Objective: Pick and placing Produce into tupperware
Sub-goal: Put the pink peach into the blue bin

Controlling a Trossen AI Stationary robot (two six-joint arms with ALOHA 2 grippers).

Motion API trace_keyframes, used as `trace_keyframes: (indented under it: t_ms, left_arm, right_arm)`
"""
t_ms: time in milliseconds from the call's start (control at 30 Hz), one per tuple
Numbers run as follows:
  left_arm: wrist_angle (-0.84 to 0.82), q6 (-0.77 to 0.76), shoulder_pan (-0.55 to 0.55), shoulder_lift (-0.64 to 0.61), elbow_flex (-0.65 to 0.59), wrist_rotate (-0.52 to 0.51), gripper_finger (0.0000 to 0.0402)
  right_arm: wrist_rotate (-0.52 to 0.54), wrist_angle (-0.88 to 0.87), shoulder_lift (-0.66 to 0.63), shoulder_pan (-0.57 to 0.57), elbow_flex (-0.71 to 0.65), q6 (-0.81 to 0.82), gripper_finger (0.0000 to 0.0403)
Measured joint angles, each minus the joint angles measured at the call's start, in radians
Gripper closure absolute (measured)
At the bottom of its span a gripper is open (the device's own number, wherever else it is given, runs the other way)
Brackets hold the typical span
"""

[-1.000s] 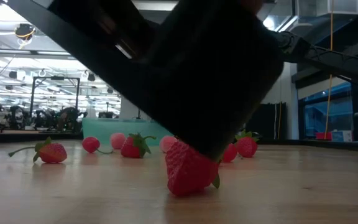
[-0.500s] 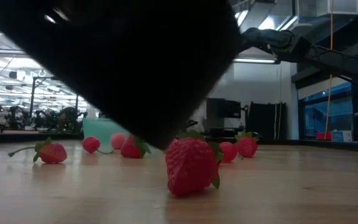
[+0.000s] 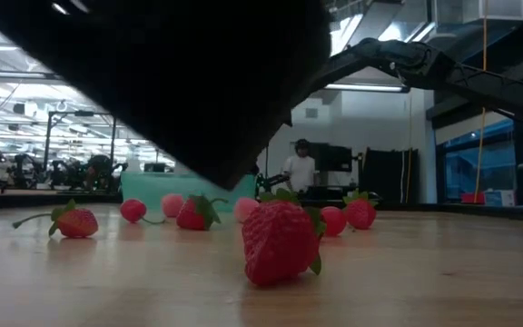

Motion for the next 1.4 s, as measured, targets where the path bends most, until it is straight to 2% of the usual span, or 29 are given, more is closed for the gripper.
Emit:
trace_keyframes:
  t_ms: [100, 1400]
  left_arm:
    - [0.0, 0.0, 0.0, 0.0, 0.0, 0.001, 0.026]
    - [0.0, -0.005, 0.0, 0.0, 0.0, 0.004, 0.026]
  right_arm:
    - [0.027, -0.01, 0.0, 0.0, 0.009, 0.003, 0.0264]
    - [0.028, 0.006, -0.002, -0.016, 0.014, -0.002, 0.0257]
